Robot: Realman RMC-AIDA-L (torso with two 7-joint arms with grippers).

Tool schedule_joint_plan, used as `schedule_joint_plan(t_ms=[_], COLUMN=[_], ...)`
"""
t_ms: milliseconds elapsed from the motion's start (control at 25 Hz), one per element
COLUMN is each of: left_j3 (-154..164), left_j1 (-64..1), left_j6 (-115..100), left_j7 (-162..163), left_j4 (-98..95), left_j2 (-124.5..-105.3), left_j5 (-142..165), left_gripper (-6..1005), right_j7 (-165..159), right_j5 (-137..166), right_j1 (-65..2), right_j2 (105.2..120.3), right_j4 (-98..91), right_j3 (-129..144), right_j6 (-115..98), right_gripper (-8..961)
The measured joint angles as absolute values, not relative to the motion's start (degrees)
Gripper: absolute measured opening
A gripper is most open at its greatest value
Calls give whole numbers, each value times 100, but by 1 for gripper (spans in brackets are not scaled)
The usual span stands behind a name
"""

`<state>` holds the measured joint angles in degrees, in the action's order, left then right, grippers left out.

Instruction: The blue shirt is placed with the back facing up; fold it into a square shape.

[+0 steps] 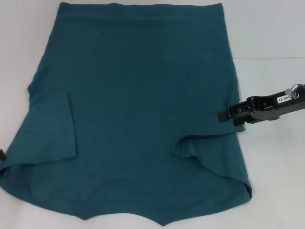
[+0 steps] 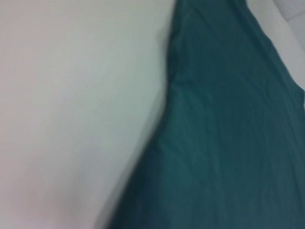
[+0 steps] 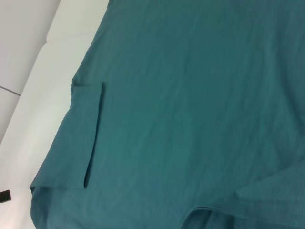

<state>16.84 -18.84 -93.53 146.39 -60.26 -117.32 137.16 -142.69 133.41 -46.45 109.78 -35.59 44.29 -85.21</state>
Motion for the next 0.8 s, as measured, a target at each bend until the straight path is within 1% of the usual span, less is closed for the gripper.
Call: schedule_joint_plan(t_ms=[800], left_j3=[1707], left_j1=[-1937], left_j6=[-8562], left_j7=[14809], left_j4=[-5414], left_j2=[-11737], left_j5=[14096], left_gripper=[571], right_j7=[-14203], right_j5=[13342], right_j1=[-4514], right_j2=[10978], right_j4=[-3560], right_j3=[4351], right_j6=[-8487], right_gripper=[685])
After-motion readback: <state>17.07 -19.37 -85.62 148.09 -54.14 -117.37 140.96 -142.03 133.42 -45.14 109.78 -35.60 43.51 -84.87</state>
